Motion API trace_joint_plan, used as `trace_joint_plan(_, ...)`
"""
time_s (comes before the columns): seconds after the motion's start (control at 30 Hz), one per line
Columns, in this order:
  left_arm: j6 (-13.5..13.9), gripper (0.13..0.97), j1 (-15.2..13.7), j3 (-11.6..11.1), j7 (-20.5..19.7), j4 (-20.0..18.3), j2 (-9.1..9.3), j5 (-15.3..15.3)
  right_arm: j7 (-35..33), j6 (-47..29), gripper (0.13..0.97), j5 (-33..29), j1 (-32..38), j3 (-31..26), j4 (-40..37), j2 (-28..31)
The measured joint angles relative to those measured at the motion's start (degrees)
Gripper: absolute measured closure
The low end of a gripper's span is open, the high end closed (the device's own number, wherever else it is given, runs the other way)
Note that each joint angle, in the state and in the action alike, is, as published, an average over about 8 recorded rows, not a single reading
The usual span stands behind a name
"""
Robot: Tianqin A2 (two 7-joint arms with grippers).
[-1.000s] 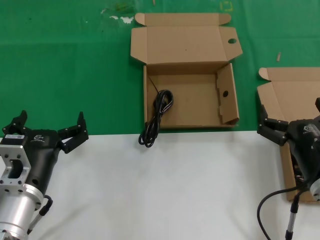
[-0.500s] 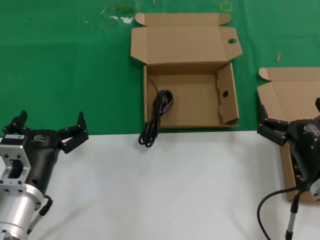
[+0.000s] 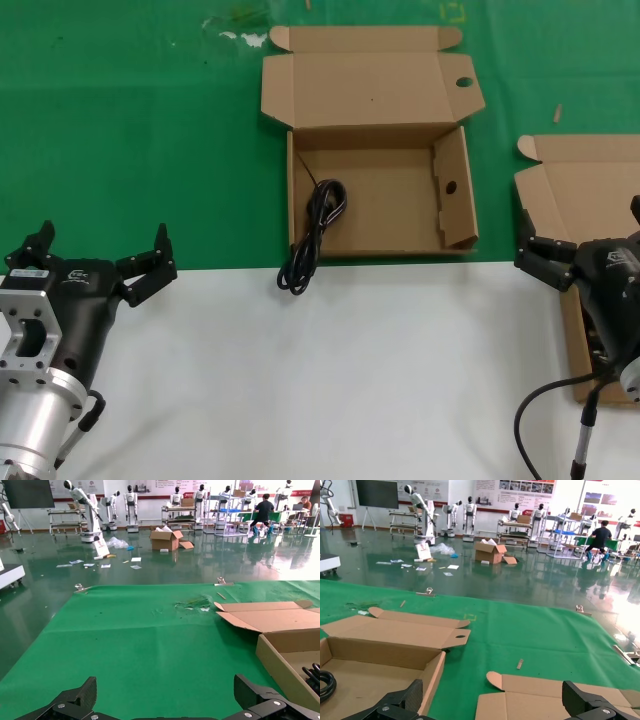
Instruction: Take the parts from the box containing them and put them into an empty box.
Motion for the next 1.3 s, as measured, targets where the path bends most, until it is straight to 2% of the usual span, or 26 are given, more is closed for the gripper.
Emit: trace_joint_plan(1.3, 0.0, 0.132, 0.0, 0.0, 0.0, 0.0, 0.0, 0.0, 0.0, 0.0, 0.129, 0.0, 0.0, 0.0, 0.0, 0.0)
